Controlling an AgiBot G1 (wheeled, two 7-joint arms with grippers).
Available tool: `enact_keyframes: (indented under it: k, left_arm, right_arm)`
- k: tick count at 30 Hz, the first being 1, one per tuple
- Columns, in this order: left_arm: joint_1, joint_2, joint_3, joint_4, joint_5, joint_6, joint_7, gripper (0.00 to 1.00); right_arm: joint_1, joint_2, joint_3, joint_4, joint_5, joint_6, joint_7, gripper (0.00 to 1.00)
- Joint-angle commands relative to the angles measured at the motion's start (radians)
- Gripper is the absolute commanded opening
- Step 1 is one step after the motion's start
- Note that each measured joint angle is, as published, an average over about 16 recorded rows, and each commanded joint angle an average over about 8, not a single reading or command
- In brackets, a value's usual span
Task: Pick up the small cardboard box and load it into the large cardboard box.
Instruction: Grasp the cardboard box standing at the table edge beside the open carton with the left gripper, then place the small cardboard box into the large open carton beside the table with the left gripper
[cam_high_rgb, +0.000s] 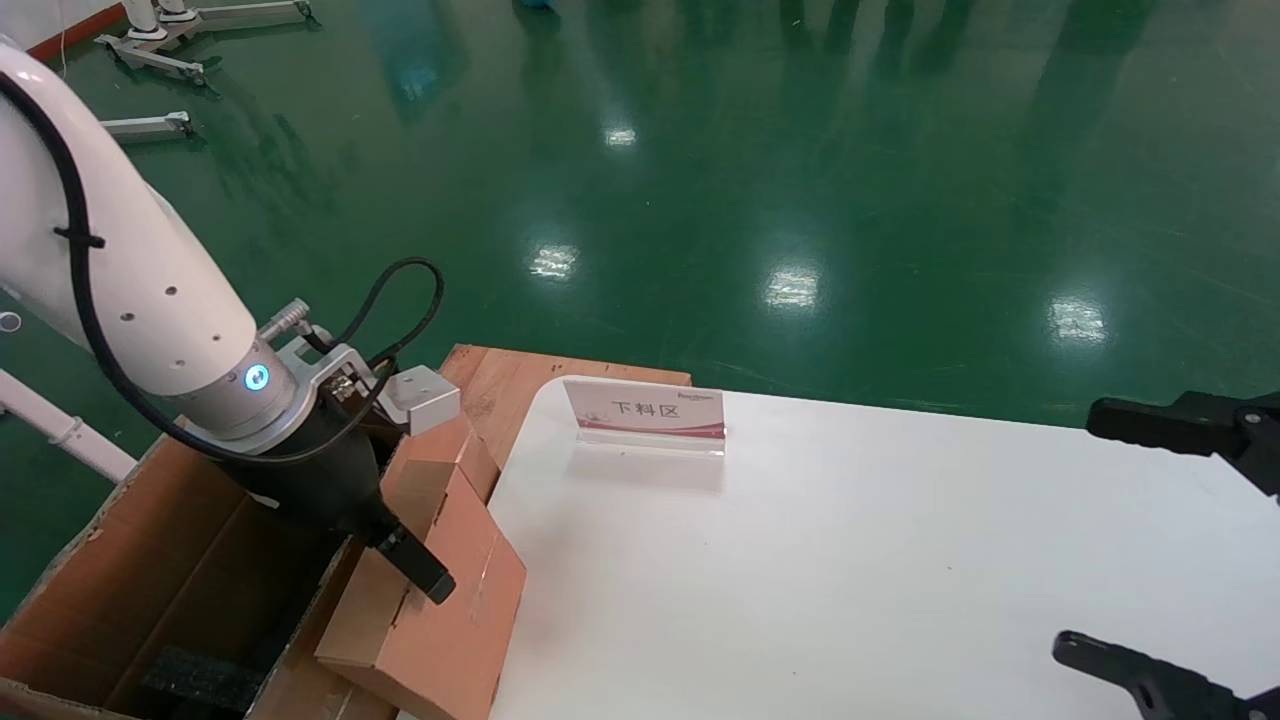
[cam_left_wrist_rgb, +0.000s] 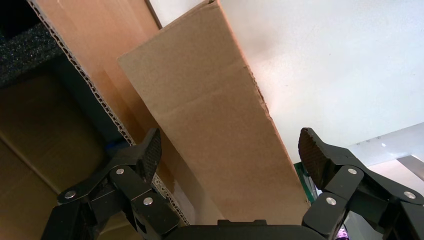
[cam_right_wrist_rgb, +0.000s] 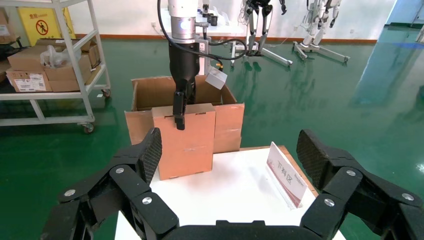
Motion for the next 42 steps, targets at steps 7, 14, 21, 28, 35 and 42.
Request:
enact_keyframes:
  k: [7,14,21,28,35,42]
  left_arm:
    - [0.0,0.001,-0.001,0.0,0.001,0.0,0.001,0.0]
    - [0.0,0.003,-0.001,0.0,0.003,0.004,0.003,0.0]
    - [-0.001,0.005,-0.001,0.0,0.004,0.006,0.004,0.0]
    - [-0.001,0.005,-0.001,-0.001,0.005,0.006,0.004,0.0]
    - [-0.002,0.005,-0.001,-0.001,0.005,0.007,0.005,0.0]
    - [-0.001,0.006,-0.001,0.002,0.005,0.007,0.006,0.0]
  right_arm:
    - [0.0,0.0,0.0,0.0,0.0,0.0,0.0,0.12]
    - [0.0,0.0,0.0,0.0,0.0,0.0,0.0,0.0]
    - [0.0,0.0,0.0,0.0,0.0,0.0,0.0,0.0]
    - [0.0,0.0,0.0,0.0,0.0,0.0,0.0,0.0]
    - [0.0,0.0,0.0,0.0,0.0,0.0,0.0,0.0]
    - [0.0,0.0,0.0,0.0,0.0,0.0,0.0,0.0]
